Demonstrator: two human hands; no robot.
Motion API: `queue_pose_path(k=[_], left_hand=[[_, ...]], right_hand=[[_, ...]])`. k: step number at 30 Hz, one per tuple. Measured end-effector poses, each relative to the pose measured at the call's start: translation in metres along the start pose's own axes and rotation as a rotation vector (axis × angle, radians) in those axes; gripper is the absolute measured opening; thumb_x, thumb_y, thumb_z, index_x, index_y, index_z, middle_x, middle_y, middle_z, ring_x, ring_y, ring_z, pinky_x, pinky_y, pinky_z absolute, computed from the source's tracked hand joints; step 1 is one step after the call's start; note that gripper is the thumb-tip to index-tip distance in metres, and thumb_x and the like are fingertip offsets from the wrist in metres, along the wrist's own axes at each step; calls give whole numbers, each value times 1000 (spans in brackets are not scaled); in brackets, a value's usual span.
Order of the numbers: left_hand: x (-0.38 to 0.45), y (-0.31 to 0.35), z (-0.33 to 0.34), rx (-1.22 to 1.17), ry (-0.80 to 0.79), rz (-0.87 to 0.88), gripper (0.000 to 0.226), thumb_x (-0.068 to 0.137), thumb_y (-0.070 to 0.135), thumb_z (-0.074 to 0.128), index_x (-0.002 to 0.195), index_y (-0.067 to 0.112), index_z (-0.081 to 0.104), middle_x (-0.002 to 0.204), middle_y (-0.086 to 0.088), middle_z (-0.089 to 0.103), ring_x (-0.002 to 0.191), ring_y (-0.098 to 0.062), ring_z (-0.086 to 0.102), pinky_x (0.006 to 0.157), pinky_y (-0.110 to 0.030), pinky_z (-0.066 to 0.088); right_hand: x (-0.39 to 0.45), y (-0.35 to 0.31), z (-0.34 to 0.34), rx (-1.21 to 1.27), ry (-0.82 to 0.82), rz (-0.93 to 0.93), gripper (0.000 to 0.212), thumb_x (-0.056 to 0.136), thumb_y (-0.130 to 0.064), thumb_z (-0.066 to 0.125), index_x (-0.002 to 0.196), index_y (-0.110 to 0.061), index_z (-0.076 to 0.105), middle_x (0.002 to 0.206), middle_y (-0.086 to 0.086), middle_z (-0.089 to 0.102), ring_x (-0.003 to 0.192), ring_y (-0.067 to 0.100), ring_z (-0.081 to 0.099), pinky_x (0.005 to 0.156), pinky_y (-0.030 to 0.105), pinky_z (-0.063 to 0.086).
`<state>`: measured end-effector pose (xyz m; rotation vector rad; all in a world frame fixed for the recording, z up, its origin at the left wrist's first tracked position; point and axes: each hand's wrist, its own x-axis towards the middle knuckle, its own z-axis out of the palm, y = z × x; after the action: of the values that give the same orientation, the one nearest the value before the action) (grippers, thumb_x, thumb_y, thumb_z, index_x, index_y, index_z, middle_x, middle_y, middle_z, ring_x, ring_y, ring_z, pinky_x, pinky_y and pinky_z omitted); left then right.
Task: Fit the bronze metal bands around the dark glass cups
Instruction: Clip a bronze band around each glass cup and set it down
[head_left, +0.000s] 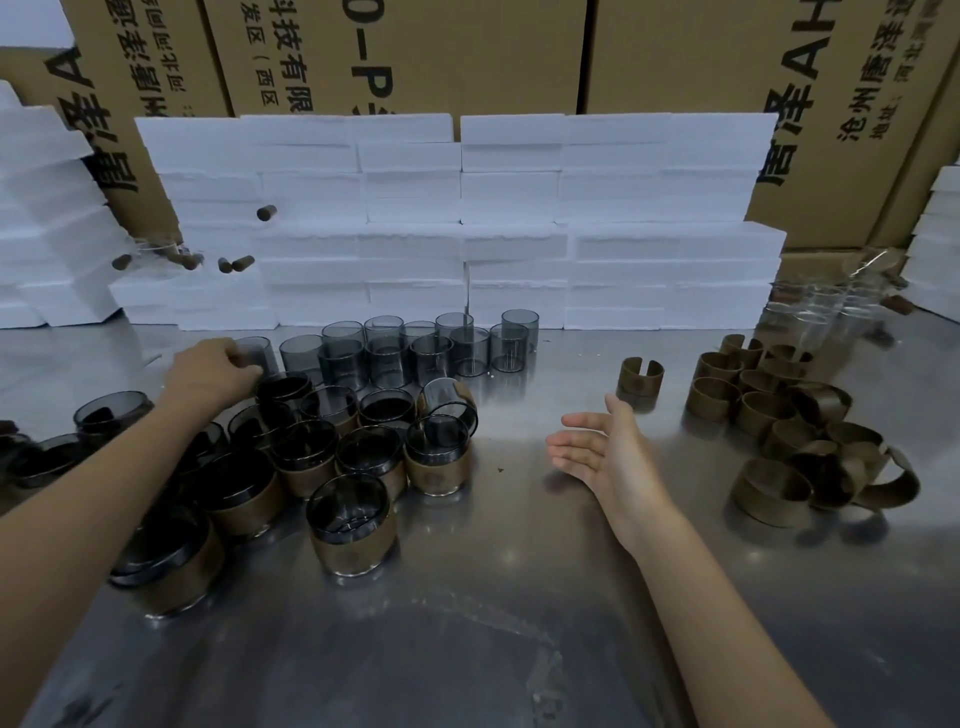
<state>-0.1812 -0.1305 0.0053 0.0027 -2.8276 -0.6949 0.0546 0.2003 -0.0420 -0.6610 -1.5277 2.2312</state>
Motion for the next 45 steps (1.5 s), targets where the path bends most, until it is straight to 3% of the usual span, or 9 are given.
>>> queue_pose_path(k=[9, 14, 18, 21, 26, 30, 36, 42, 45], left_hand=[[-50, 90, -18, -583, 163, 158, 35, 80, 20, 80, 103, 15, 54, 126, -13, 48, 82, -21, 52, 65, -28, 40], [-118, 157, -4, -1068, -332, 87, 62, 79, 32, 86, 124, 16, 46, 110, -11, 67, 87, -20, 72, 73, -30, 56], [-179, 198, 38, -1279, -726, 121, 27, 89, 25, 74, 108, 5, 72, 101, -24, 73, 80, -23, 69, 68, -26, 52], [-211, 213, 69, -1393, -821, -33, 23, 94, 28, 68, 99, 6, 73, 82, -10, 70, 76, -21, 65, 71, -30, 51], [-220, 214, 90, -1482, -764, -139, 39, 107, 34, 48, 121, 4, 69, 104, -12, 72, 84, -20, 65, 72, -29, 48], [-217, 207, 93, -1381, -698, -158, 41, 109, 36, 41, 100, 13, 74, 79, -4, 75, 57, -13, 68, 49, -21, 48], [-212, 207, 101, -1350, -378, -105, 17, 106, 16, 49, 102, 21, 64, 106, -9, 69, 99, -26, 63, 101, -51, 50], [-219, 206, 81, -1384, -417, -35, 66, 85, 65, 66, 109, 4, 67, 110, -23, 73, 103, -37, 70, 101, -61, 50], [-221, 206, 80, -1300, -526, 75, 76, 73, 78, 64, 115, 16, 73, 109, -8, 77, 110, -27, 71, 103, -51, 52]], right_hand=[[-2, 1, 2, -50, 18, -13, 51, 109, -44, 37, 97, -3, 64, 78, 16, 71, 74, 25, 69, 65, 29, 56], [-7, -7, 6, -52, 13, -44, 51, 101, -57, 47, 120, -11, 61, 106, 9, 69, 91, 24, 69, 73, 36, 55], [-12, -10, 5, 21, -106, -94, 87, 75, -82, 52, 132, -17, 62, 125, 8, 69, 118, 25, 66, 92, 44, 55], [-13, -8, 1, 73, -176, -93, 90, 79, -85, 55, 125, -9, 69, 117, 18, 73, 105, 26, 70, 91, 43, 54], [-3, 0, 4, -165, 35, -150, 74, 88, -83, 44, 119, -22, 72, 100, 1, 80, 89, 17, 77, 81, 37, 63], [-7, 3, 11, -285, 147, -253, 89, 87, -85, 25, 131, -20, 66, 122, 10, 73, 112, 31, 70, 99, 50, 56], [1, 5, 8, -376, 267, -366, 49, 112, -40, 27, 82, -24, 63, 95, 17, 75, 71, 28, 76, 69, 43, 64], [-1, -1, 5, -249, 249, -387, 38, 104, -49, 50, 89, -17, 64, 69, -4, 72, 53, 14, 69, 58, 32, 59], [-4, -3, 6, -297, 172, -334, 42, 95, -63, 57, 102, -21, 60, 91, -3, 71, 71, 8, 70, 67, 30, 59]])
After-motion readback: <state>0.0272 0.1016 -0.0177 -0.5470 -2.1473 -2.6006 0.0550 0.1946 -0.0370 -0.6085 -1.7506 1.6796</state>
